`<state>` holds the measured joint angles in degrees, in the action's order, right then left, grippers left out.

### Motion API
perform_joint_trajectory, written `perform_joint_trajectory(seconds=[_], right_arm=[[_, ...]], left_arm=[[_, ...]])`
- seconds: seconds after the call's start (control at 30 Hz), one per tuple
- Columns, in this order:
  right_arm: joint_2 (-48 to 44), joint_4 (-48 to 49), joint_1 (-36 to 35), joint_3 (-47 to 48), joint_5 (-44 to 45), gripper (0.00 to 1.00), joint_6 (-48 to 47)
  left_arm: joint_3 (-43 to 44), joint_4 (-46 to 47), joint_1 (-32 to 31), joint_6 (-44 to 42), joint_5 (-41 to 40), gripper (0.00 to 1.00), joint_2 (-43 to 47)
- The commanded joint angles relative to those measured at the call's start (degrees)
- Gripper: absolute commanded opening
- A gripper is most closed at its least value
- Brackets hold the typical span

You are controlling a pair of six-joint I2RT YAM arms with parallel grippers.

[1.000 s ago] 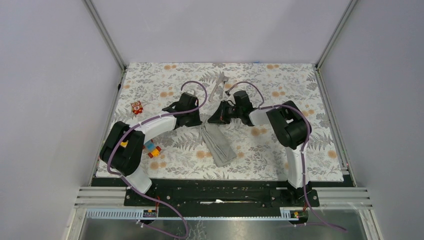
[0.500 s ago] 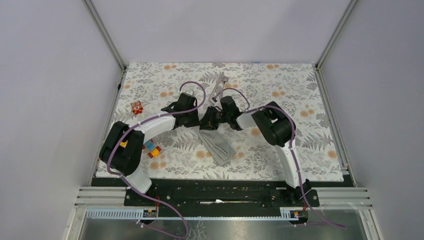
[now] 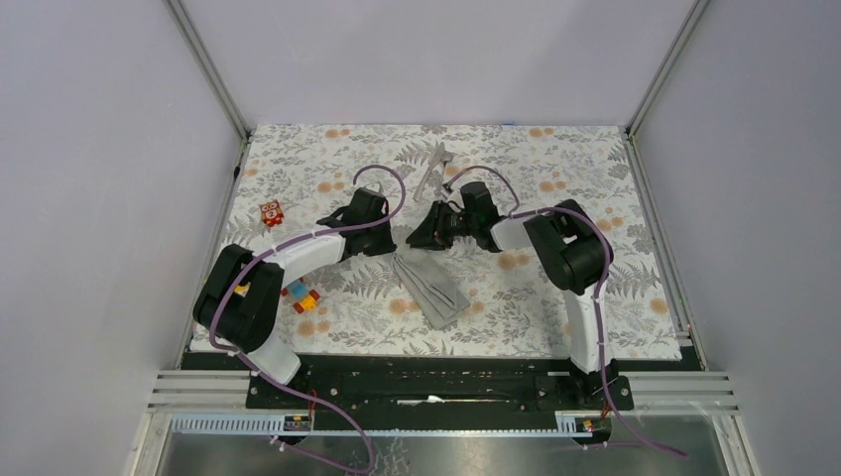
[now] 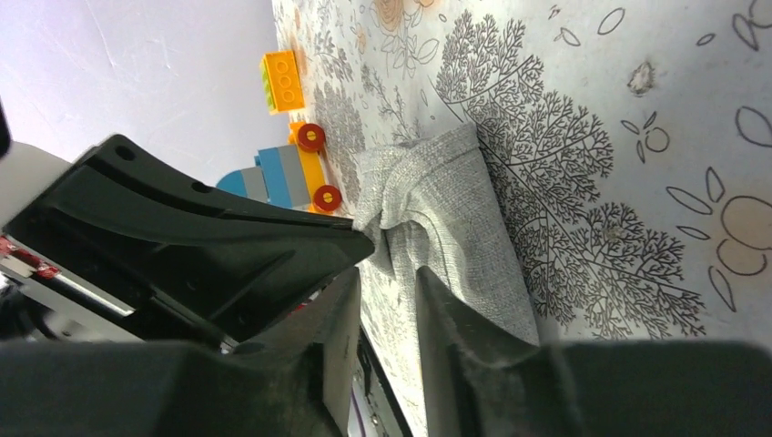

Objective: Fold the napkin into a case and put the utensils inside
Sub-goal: Stuff the top corner of the smaller-rectangle-folded napkin into the folded napkin.

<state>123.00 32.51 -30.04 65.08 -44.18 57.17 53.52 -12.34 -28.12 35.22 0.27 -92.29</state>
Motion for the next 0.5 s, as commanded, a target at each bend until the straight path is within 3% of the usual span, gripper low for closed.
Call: perform_joint_trajectory(seconds=[0.0, 0.1, 0.17, 0.47], right_arm=[[-0.2, 0.4, -0.8, 2.1, -1.5, 0.28, -0.7], [2.1, 0.9, -1.9, 3.9, -1.6, 0.13, 0.2], [3.5, 1.1, -2.8, 5.4, -1.4, 0.09, 0.8], [11.8, 5.9, -7.8, 11.0, 2.9, 0.03, 7.6]], left_arm=[[-0.3, 2.1, 0.3, 0.5, 0.8, 0.0, 2.3], [0.0, 2.0, 0.3, 0.4, 1.0, 0.0, 2.6], [0.1, 2.1, 0.3, 0.3, 1.0, 0.0, 2.7], [0.6, 2.8, 0.3, 1.6, 2.7, 0.0, 0.7]])
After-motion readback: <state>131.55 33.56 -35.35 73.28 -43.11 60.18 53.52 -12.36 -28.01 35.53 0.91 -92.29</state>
